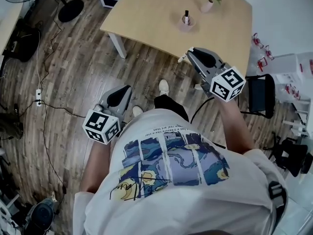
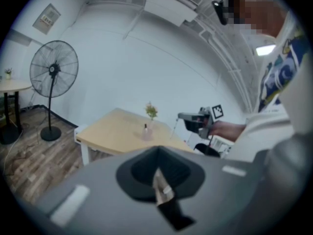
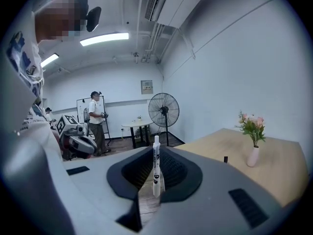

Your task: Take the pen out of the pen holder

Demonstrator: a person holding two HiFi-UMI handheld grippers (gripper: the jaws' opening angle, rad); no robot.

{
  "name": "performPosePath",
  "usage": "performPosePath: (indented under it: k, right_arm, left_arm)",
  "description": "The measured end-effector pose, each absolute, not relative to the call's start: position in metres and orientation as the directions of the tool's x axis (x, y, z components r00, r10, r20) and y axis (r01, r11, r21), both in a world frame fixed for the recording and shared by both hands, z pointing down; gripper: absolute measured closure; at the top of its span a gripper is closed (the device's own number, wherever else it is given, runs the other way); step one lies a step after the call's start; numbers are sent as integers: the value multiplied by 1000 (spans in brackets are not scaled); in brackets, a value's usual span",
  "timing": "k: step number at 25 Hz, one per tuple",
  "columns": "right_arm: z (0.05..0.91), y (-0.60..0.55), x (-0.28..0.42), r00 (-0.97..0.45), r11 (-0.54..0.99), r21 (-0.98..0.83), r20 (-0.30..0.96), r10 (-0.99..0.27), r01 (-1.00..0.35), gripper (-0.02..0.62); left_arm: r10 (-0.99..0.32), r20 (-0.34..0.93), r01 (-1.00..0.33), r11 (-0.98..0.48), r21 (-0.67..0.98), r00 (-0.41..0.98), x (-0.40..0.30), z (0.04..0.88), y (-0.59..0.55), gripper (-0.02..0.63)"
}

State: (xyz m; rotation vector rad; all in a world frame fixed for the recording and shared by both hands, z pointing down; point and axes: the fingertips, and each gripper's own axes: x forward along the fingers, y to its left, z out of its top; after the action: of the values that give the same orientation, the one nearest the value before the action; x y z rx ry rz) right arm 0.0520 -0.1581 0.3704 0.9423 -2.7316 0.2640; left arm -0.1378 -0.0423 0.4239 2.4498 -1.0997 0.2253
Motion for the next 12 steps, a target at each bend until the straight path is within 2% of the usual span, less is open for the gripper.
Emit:
performPosePath:
  k: [12]
  right_arm:
    - [355, -126, 42, -776, 787, -84, 262, -574, -611, 558]
  left_arm:
    - [-652, 310, -722, -613, 321, 692, -133, 419, -29, 598]
